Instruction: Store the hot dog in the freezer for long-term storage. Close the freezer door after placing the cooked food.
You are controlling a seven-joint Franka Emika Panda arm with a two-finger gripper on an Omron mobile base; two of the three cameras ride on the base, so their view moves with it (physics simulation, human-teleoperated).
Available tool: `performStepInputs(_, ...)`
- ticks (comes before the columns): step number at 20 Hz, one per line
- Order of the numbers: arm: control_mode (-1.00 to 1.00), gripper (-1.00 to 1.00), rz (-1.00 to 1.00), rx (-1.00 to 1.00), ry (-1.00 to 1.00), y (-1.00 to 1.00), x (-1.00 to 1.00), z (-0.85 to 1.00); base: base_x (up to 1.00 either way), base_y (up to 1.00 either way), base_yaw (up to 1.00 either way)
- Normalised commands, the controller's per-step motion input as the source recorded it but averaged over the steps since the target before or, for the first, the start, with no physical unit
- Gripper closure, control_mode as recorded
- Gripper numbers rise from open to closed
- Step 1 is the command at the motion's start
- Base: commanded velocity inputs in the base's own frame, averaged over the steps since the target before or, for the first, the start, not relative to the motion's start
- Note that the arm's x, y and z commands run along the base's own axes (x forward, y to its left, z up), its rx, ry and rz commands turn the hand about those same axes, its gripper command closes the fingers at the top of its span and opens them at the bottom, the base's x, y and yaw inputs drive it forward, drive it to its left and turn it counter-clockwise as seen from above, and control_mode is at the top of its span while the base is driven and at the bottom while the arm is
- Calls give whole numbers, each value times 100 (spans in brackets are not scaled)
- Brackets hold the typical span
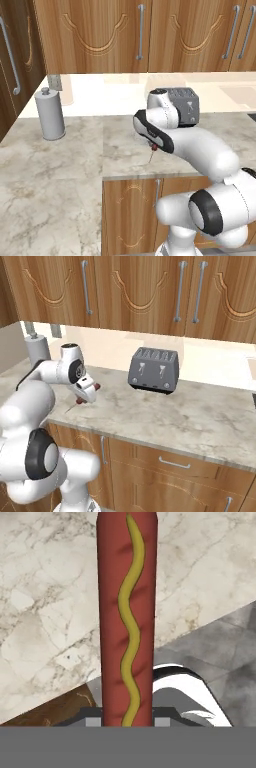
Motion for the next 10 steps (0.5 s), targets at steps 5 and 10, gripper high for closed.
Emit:
performStepInputs(5,-100,100,-13,0,0,0,-66,42,0,0,0)
performStepInputs(10,-100,100,-15,0,-1,0,-74,30,0,0,0)
